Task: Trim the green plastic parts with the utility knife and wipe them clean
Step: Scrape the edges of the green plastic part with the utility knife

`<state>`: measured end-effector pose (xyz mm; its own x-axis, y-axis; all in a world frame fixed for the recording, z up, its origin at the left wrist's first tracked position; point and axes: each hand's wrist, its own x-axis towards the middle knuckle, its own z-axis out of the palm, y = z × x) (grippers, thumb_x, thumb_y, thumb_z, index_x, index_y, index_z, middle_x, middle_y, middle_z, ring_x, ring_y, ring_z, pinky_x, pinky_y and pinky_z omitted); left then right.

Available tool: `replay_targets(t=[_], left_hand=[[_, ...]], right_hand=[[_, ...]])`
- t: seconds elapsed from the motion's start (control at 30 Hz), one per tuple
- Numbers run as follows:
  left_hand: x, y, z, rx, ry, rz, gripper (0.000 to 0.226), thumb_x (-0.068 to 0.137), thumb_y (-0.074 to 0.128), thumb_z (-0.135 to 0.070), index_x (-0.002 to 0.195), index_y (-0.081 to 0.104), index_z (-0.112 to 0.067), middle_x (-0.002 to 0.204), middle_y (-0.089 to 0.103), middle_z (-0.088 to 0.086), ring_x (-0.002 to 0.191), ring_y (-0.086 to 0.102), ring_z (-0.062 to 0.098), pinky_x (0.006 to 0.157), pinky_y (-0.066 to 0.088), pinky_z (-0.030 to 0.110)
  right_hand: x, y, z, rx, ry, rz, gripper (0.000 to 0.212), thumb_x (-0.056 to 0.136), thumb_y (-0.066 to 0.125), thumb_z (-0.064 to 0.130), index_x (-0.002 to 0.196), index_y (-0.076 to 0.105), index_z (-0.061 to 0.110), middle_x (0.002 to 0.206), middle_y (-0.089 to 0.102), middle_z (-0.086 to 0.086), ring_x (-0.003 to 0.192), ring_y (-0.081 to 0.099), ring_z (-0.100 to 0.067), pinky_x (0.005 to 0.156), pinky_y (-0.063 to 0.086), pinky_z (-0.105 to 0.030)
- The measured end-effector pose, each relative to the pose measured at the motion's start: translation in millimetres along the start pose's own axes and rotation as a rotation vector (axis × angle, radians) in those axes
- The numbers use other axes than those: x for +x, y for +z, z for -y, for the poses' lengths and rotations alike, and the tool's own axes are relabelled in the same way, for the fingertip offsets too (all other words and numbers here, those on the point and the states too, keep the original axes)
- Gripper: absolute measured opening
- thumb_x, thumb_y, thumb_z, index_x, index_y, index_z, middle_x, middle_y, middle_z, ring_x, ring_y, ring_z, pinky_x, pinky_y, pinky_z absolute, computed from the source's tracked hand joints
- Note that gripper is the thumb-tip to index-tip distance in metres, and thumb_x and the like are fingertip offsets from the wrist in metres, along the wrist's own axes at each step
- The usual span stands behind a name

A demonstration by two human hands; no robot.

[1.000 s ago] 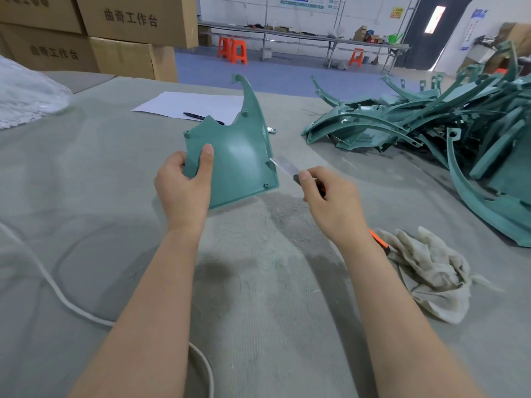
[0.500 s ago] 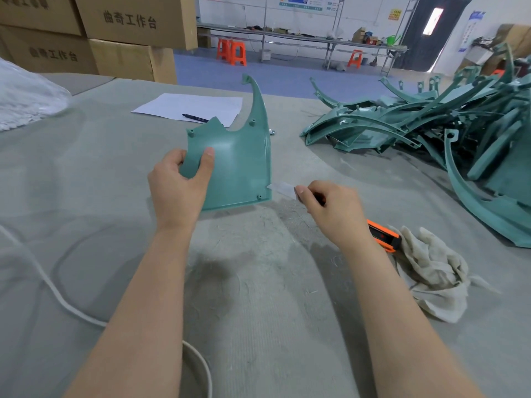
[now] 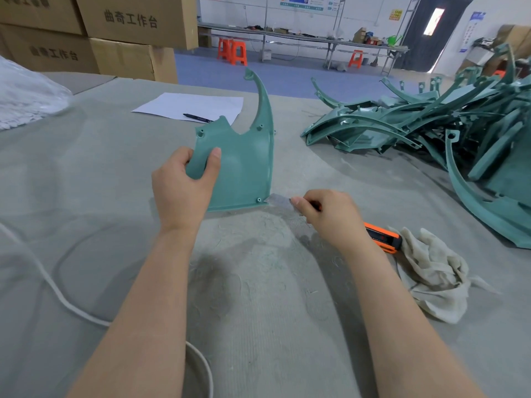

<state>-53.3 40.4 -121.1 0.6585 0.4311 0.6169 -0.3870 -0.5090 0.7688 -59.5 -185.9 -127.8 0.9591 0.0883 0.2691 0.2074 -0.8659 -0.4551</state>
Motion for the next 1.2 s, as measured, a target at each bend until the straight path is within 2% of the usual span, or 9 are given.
replay_targets(t=[0.33,0.47,0.6,0.7,0.8,0.87,1.0,1.1,1.2], left_hand=[[1,4,3,-0.085,-0.024,-0.061,0.046,0.088,0.063,-0.039,0.063,0.043,-0.005,0.055,0.035,-0.006,0.051,0.03,0.008,0.048,0.025,0.021],[2,4,4,-0.118,-0.099,-0.073,0.045,0.09,0.062,-0.038,0.06,0.035,-0.018,0.056,0.034,-0.005,0.053,0.028,0.009,0.051,0.026,0.024],[1,14,2,-0.274,-0.422,-0.048,0.041,0.092,0.062,-0.037,0.064,0.039,-0.018,0.062,0.038,-0.002,0.062,0.036,0.016,0.055,0.031,0.029],[-2,21,2,-0.551,-0.82,0.075,0.026,0.095,0.058,-0.034,0.077,0.055,-0.016,0.088,0.066,0.004,0.079,0.063,0.022,0.068,0.052,0.031],[-3,24,-2,-0.805,-1.027,0.174,0.012,0.099,0.052,-0.023,0.093,0.06,-0.018,0.087,0.073,0.003,0.067,0.072,0.016,0.054,0.056,0.029],[-4,24,-6,-0.902,-1.102,0.179,0.012,0.1,0.051,-0.02,0.096,0.061,-0.015,0.072,0.073,0.002,0.058,0.071,0.015,0.048,0.056,0.029],[-7,22,-10,-0.962,-1.118,0.246,0.015,0.097,0.055,-0.024,0.093,0.065,-0.014,0.076,0.075,0.003,0.068,0.073,0.019,0.073,0.06,0.036],[-8,21,-12,-1.002,-1.13,0.292,0.015,0.095,0.057,-0.022,0.089,0.066,-0.012,0.075,0.075,0.006,0.063,0.072,0.019,0.056,0.06,0.032],[-7,19,-12,-1.002,-1.13,0.302,0.013,0.096,0.057,-0.019,0.092,0.065,-0.009,0.075,0.075,0.007,0.062,0.072,0.019,0.049,0.056,0.028]], right_hand=[[-3,-3,3,0.138,0.031,0.162,0.037,0.095,0.054,0.042,0.066,0.063,0.022,0.061,0.064,0.002,0.064,0.06,-0.017,0.071,0.049,-0.034],[-3,-8,8,0.161,0.046,0.058,0.037,0.096,0.052,0.042,0.07,0.064,0.019,0.065,0.065,-0.001,0.061,0.054,-0.016,0.066,0.044,-0.033],[-6,-18,15,0.266,0.023,-0.077,0.029,0.094,0.055,0.038,0.081,0.062,0.013,0.063,0.054,0.001,0.06,0.046,-0.015,0.059,0.037,-0.03],[-7,-23,24,0.259,-0.059,-0.132,0.008,0.091,0.061,0.024,0.095,0.062,0.017,0.073,0.058,0.002,0.068,0.05,-0.013,0.061,0.036,-0.017],[-9,-21,34,0.307,-0.105,-0.299,0.012,0.092,0.062,0.019,0.101,0.064,0.013,0.078,0.057,0.002,0.072,0.049,-0.014,0.065,0.035,-0.022],[-9,-18,40,0.377,-0.116,-0.425,0.009,0.093,0.06,0.021,0.098,0.063,0.014,0.076,0.053,0.004,0.067,0.044,-0.007,0.062,0.033,-0.017],[-4,-10,33,0.424,-0.028,-0.474,0.017,0.096,0.057,0.032,0.106,0.058,0.018,0.068,0.048,0.014,0.061,0.045,0.001,0.058,0.032,-0.01],[-1,-4,17,0.349,0.134,-0.329,0.03,0.095,0.054,0.041,0.116,0.053,0.019,0.069,0.049,0.013,0.063,0.046,-0.003,0.056,0.032,-0.021],[1,-4,9,0.296,0.16,-0.305,0.024,0.096,0.054,0.04,0.095,0.055,0.016,0.066,0.048,0.011,0.059,0.044,-0.003,0.054,0.033,-0.015]])
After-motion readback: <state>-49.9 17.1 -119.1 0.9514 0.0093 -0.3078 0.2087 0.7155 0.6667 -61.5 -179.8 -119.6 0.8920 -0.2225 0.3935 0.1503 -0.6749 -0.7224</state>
